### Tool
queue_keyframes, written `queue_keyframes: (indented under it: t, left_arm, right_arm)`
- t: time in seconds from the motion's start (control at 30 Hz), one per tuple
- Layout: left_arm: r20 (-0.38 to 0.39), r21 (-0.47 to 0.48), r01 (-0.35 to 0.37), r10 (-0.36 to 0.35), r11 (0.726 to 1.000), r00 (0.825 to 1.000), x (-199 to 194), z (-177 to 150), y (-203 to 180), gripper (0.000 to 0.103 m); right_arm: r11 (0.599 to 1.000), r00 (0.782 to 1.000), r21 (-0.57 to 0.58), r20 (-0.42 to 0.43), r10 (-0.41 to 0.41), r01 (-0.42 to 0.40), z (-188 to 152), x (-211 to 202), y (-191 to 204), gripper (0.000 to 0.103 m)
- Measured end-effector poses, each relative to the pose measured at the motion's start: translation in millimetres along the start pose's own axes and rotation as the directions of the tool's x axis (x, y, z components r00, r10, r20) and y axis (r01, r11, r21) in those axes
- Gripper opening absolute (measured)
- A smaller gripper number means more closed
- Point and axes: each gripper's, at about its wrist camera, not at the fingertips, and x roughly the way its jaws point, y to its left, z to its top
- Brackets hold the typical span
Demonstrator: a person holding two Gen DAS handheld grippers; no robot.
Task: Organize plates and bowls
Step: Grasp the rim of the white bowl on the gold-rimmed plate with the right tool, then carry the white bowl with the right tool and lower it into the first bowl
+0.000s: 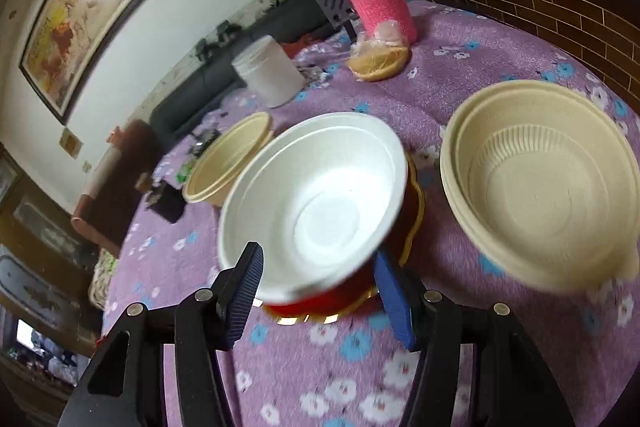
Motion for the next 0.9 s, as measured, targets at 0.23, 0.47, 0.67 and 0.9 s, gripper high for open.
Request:
queue_keyframes:
  t: [0.23,0.47,0.67,0.9]
  left_arm:
    - [-0.020,0.086,0.059,-0.057,0.995,0.998,5.6,6.2,-30.7,0.079]
    - [-0.094,0.125,0.128,-0.116,0.984,0.989,39.5,34.4,-78.9,0.079]
    - [-0.110,0.132,0.202,-0.188,0.971,0.976,96.9,81.6,-132.4,0.079]
    - [-0.178,0.216,0.119,-0.081,0.969,0.981,193.5,115.1,-186.9,0.076]
  right_arm:
    - [0.999,0.999,-0.003,-0.012,-0.035,0.035,10.0,18.6,-8.8,0.016]
    - [0.999,0.999,-0.027,-0.002,0.044,-0.044,2.6,15.4,-15.5,0.013]
    - [0.993,0.992,0.007,-0.038,0.116,-0.116,6.8,19.4,-26.6,0.012]
    - [0.993,0.991,-0.022,-0.062,0.118,-0.119,5.1,26.3,-27.0,0.012]
